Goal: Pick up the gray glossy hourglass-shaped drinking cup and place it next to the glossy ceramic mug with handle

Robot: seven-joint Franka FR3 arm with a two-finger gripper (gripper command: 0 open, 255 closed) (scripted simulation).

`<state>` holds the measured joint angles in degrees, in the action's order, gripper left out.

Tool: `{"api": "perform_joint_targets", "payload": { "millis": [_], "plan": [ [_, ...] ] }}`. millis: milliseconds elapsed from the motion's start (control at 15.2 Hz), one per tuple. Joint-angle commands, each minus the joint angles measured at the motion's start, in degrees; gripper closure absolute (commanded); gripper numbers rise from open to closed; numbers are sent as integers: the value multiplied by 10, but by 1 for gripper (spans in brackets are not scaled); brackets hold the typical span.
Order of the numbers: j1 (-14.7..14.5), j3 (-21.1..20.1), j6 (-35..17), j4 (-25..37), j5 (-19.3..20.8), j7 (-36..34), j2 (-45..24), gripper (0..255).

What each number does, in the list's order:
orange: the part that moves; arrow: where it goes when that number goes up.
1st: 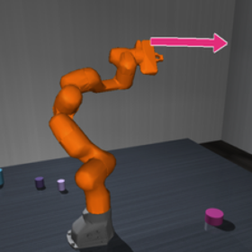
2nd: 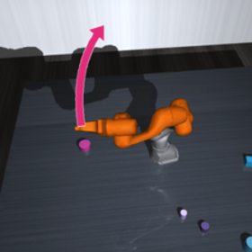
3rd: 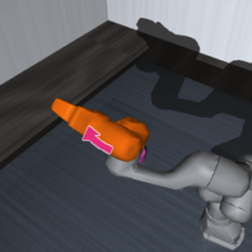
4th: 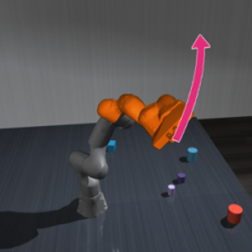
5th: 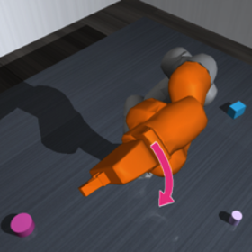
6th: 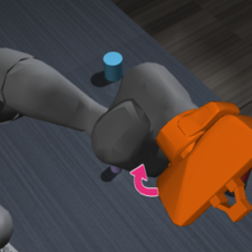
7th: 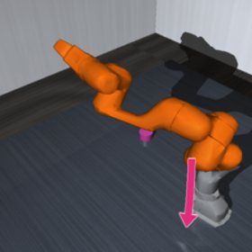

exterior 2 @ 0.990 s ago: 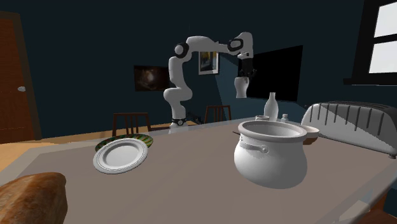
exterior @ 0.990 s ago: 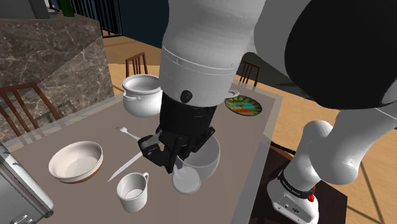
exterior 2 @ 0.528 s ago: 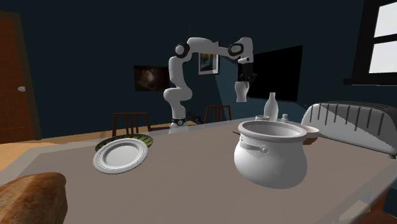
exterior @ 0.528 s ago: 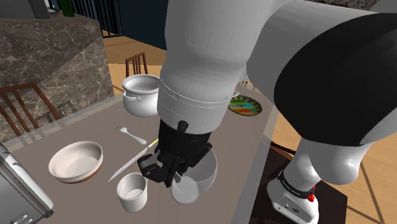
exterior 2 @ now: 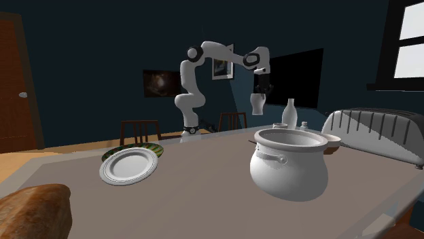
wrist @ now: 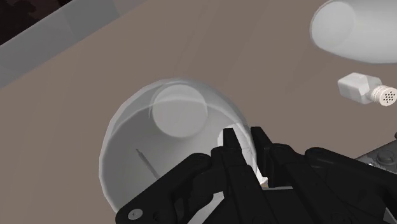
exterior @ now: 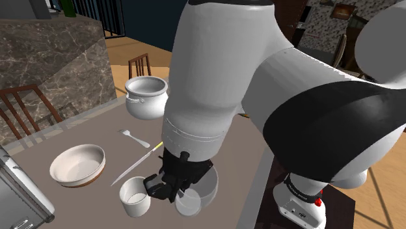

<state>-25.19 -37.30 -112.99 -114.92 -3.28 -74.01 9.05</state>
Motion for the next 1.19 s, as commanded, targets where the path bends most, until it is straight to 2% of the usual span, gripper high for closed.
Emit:
{"api": "perform_joint_targets", "payload": {
  "millis": [0, 1122],
  "plan": [
    [0, -1, -15, -12, 2, -1, -3, 255],
    [0, -16, -145, -104, 34, -29, -50, 255]
  ]
}}
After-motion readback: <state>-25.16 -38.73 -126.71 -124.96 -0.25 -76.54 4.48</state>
